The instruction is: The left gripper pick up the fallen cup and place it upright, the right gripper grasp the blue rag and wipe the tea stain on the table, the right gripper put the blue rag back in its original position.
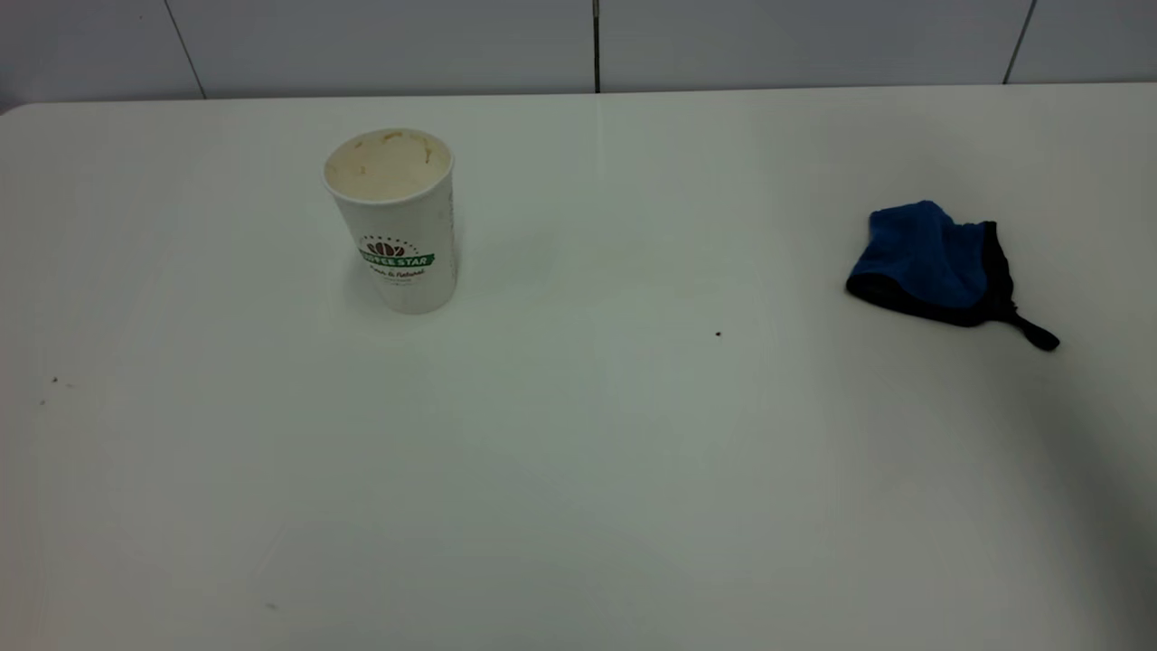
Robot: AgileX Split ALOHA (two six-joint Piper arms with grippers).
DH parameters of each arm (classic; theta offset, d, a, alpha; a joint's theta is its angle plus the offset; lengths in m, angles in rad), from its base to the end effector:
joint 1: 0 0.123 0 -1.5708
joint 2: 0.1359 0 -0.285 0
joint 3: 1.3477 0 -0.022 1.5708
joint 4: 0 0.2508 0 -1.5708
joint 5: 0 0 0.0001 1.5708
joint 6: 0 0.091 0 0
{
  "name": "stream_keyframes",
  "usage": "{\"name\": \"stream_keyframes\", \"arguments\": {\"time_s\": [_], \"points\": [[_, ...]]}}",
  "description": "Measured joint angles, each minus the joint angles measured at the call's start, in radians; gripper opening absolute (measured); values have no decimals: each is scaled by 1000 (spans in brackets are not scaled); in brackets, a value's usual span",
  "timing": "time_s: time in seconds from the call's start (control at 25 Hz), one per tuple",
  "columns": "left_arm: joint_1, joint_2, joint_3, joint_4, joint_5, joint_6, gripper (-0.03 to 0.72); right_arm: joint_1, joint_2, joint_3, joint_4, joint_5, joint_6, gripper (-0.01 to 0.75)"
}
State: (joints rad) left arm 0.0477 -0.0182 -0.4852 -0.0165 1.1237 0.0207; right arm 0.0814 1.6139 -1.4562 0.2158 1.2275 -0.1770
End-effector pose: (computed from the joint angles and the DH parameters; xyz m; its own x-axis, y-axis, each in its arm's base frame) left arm -0.0086 -0.0018 0.2681 -0.5080 -0.0107 -0.8613 -0.0280 0.9996 0.0041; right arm 0.3245 0.0449 0.3220 -0.9387 -0.1780 -0.2952 -0.2333 0.9584 0.1642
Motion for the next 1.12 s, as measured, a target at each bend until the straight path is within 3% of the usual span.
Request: {"name": "stream_keyframes", "arguments": {"time_s": [0.48,0.72,0.92,1.12], "points": [[0,0,0,0,0,0,584,0,-225,415,7,-10,-2,698],[0,0,0,0,0,0,584,-3,-604,604,18,-4,-2,680],[0,0,0,0,0,0,584,-5,-931,689,-90,10,1,661],[0,0,0,0,0,0,584,-62,-1175,738,-170,10,110,646]]}}
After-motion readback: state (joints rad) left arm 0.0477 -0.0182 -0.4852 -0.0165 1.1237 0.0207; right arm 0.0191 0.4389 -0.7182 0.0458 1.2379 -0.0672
